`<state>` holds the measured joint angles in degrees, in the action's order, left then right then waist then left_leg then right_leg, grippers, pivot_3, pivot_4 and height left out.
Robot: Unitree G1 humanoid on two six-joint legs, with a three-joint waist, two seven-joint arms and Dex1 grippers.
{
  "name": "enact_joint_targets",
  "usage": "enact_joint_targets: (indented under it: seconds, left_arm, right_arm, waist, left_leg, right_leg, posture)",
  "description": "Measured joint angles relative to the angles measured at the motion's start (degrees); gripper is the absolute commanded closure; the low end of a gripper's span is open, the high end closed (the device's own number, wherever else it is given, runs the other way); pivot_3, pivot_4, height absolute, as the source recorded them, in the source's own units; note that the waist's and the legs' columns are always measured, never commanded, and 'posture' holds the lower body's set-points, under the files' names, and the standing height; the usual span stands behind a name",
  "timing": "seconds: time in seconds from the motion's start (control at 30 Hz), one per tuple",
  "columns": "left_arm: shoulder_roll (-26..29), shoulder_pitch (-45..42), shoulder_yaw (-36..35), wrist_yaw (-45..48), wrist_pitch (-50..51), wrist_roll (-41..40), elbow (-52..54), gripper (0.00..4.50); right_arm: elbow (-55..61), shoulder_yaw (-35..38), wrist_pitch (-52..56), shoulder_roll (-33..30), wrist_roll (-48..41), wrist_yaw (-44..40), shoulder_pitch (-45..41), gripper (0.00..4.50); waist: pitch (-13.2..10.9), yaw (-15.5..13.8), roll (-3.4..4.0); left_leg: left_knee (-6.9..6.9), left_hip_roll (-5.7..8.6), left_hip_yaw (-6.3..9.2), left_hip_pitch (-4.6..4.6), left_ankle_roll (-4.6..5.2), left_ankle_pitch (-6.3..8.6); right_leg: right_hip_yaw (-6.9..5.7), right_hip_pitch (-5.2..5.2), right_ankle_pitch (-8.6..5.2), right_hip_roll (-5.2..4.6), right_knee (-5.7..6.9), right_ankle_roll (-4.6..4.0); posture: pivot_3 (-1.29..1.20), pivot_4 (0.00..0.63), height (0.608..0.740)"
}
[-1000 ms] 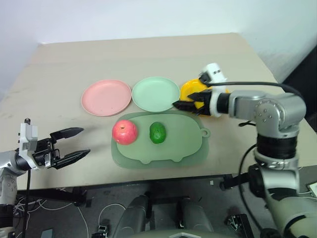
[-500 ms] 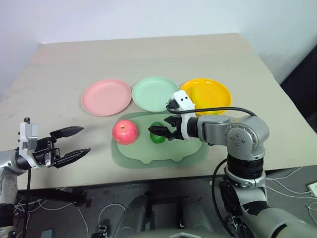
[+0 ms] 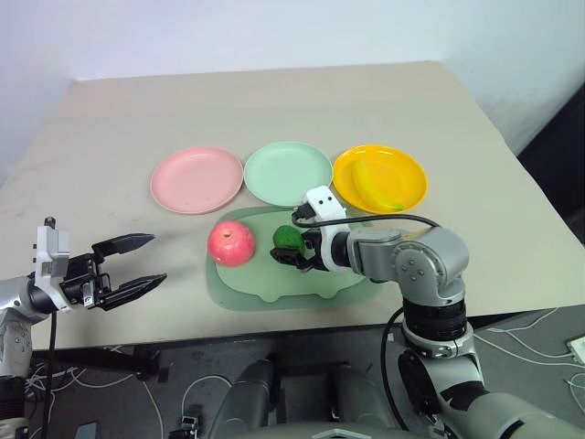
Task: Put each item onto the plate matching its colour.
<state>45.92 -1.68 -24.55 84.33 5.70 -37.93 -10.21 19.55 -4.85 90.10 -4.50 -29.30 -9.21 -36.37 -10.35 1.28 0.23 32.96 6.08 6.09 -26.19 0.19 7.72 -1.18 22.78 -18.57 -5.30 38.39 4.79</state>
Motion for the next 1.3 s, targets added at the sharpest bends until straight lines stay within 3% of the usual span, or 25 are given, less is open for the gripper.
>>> enact_joint_targets:
  seconds: [0.33,0.43,0.57,0.73,0.83,0.93,1.07,1.3]
  left_arm:
    - [-0.01,0.9,-0.02,-0.58,-0.07,0.0,0.03,0.0]
    - [-0.01,0.9,-0.02,-0.61,-0.1,0.0,0.03,0.0]
    - [0.0,0.89,-0.02,-0.62,-0.23,0.0,0.03,0.0]
    - [-0.03,0.88,-0.01,-0.73,-0.41,0.0,0.03,0.0]
    - [-0.62,0.7,0.06,-1.05,-0.57,0.01,0.16,0.0]
    - [-1.47,1.04,0.19,-1.2,-1.0,0.06,0.32,0.0]
    - [-1.59,0.94,0.26,-1.66,-1.16,0.13,0.94,0.0]
    - [-1.69,2.22,0.23,-2.54,-0.97,0.11,2.57,0.0]
  right_arm:
    - [-3.79,-3.58,-8.2,1.05,4.84,1.01,1.18,0.04]
    - [-4.09,-3.86,-8.85,0.99,5.66,0.94,1.18,0.62]
    - [-4.11,-3.76,-8.53,0.09,5.89,-0.14,1.06,1.72]
    - [-5.22,-1.65,-6.72,-4.72,3.34,-5.85,-5.49,1.73]
    - [-12.14,3.03,-10.86,-6.21,3.02,-8.87,-14.42,1.73]
    - [-24.68,5.24,-21.69,-6.88,4.82,-11.55,-22.73,1.73]
    - [-43.1,3.2,-35.84,-5.65,9.65,-14.34,-27.79,1.73]
    - [-74.63,3.15,-60.44,1.79,16.07,-15.04,-33.54,1.73]
  waist:
    - [0.0,0.04,0.0]
    - [0.0,0.01,0.0]
    - [0.0,-0.07,0.0]
    - [-0.01,-0.05,0.02]
    - [-0.01,0.19,0.02]
    - [0.0,0.93,0.0]
    - [0.0,1.43,0.01]
    - [-0.01,2.55,0.02]
  left_leg:
    - [0.0,-0.02,0.01,0.04,-0.01,0.0]
    - [0.0,-0.02,0.01,0.05,-0.02,0.0]
    - [0.0,-0.02,0.02,0.04,-0.02,0.0]
    - [0.0,-0.02,0.01,0.03,-0.01,0.0]
    - [-0.02,-0.05,0.01,0.05,-0.02,0.0]
    - [-0.03,-0.06,0.02,0.05,-0.03,-0.01]
    - [-0.05,-0.02,-0.03,0.05,0.07,-0.08]
    - [-0.09,-0.06,-0.07,0.06,-0.11,-0.22]
  right_leg:
    - [0.01,-0.01,0.03,0.04,0.02,-0.07]
    - [0.02,-0.01,0.04,0.05,0.02,-0.1]
    - [0.03,0.0,0.03,0.07,0.01,-0.1]
    - [0.09,0.02,0.04,0.06,0.0,-0.1]
    - [0.11,0.04,0.06,0.12,0.0,-0.11]
    - [0.11,0.03,0.15,0.16,-0.02,0.04]
    - [0.22,0.04,0.17,0.17,-0.01,0.06]
    - [0.33,0.23,0.27,0.27,0.31,0.19]
  posture:
    - [0.0,0.15,0.737]
    - [0.0,0.15,0.737]
    - [0.0,0.15,0.737]
    - [0.0,0.15,0.737]
    - [0.0,0.15,0.737]
    - [0.0,0.15,0.737]
    - [0.0,0.15,0.737]
    - [0.0,0.15,0.737]
